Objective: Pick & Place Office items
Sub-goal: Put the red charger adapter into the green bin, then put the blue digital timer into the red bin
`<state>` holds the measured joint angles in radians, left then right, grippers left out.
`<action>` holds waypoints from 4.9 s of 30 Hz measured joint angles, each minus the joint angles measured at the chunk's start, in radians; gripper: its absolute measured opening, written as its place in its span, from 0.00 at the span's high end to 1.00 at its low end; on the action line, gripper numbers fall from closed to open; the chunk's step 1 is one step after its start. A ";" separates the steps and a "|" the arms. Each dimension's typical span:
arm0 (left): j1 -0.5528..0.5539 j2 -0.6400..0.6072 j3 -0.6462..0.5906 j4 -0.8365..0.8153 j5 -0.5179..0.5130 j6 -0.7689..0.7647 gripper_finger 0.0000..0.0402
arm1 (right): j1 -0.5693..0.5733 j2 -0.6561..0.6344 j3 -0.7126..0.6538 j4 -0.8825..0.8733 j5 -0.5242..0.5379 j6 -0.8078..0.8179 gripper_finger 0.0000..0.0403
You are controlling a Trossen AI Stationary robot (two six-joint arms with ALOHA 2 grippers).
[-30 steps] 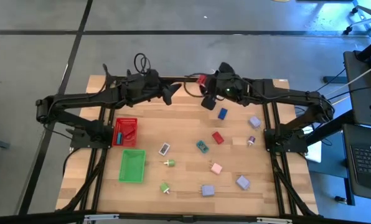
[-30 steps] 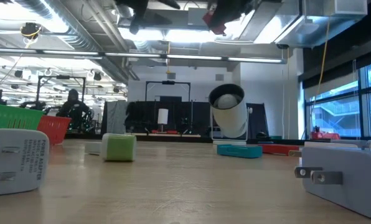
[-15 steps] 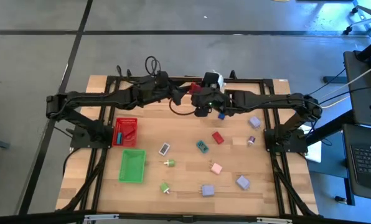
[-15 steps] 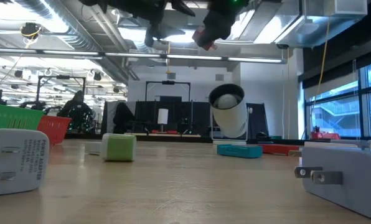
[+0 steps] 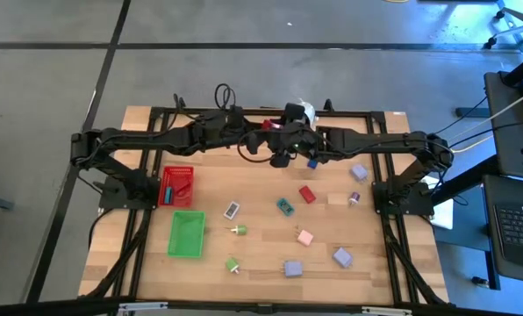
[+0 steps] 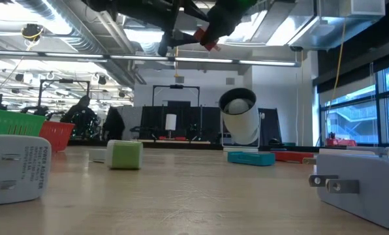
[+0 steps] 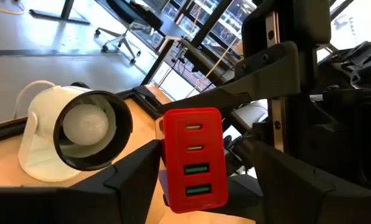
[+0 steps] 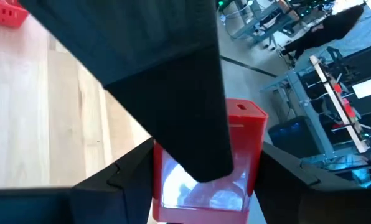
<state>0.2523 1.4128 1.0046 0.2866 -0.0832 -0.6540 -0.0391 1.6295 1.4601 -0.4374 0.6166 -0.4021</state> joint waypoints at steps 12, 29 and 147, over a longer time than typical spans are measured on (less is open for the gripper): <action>-0.002 -0.001 0.000 -0.067 -0.008 -0.017 0.71 | 0.017 0.000 0.000 -0.002 -0.041 0.001 0.45; -0.005 0.000 0.000 -0.061 0.001 -0.005 0.70 | 0.018 -0.026 0.000 -0.015 -0.208 0.197 0.20; -0.140 -0.137 0.238 -0.886 -0.300 -0.148 0.52 | -0.191 -0.362 -0.612 -0.181 -0.179 1.530 0.11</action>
<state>0.1128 1.2758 1.2427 -0.5997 -0.3833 -0.8020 -0.2302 1.2671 0.8478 -0.6184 0.4377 1.1279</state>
